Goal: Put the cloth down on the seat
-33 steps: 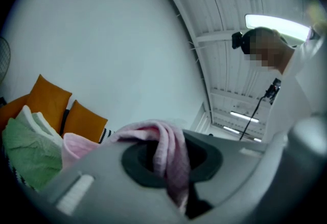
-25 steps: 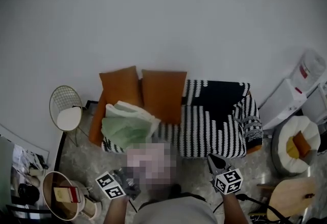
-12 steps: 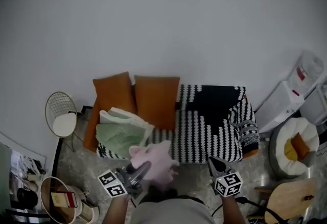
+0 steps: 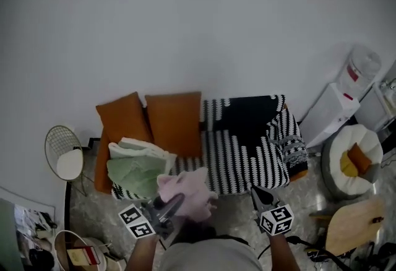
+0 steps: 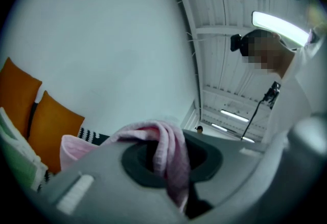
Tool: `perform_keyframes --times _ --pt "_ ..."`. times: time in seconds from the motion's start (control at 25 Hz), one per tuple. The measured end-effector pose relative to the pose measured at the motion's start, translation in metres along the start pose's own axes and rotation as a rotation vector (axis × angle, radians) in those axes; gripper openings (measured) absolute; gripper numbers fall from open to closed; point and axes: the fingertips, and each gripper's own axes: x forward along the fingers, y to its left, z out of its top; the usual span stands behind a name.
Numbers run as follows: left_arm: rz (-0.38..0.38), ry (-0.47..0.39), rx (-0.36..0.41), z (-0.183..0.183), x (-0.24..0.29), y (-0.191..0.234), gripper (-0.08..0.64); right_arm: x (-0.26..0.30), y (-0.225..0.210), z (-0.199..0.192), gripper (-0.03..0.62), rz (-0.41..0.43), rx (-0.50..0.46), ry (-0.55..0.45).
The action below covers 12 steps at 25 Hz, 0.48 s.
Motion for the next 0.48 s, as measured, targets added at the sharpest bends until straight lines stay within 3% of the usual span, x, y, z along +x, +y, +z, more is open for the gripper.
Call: perform_keyframes --times 0.48 --pt "-0.102 0.07 -0.015 0.032 0.052 0.062 0.046 0.046 -0.026 0.028 0.006 -0.094 0.042 -0.003"
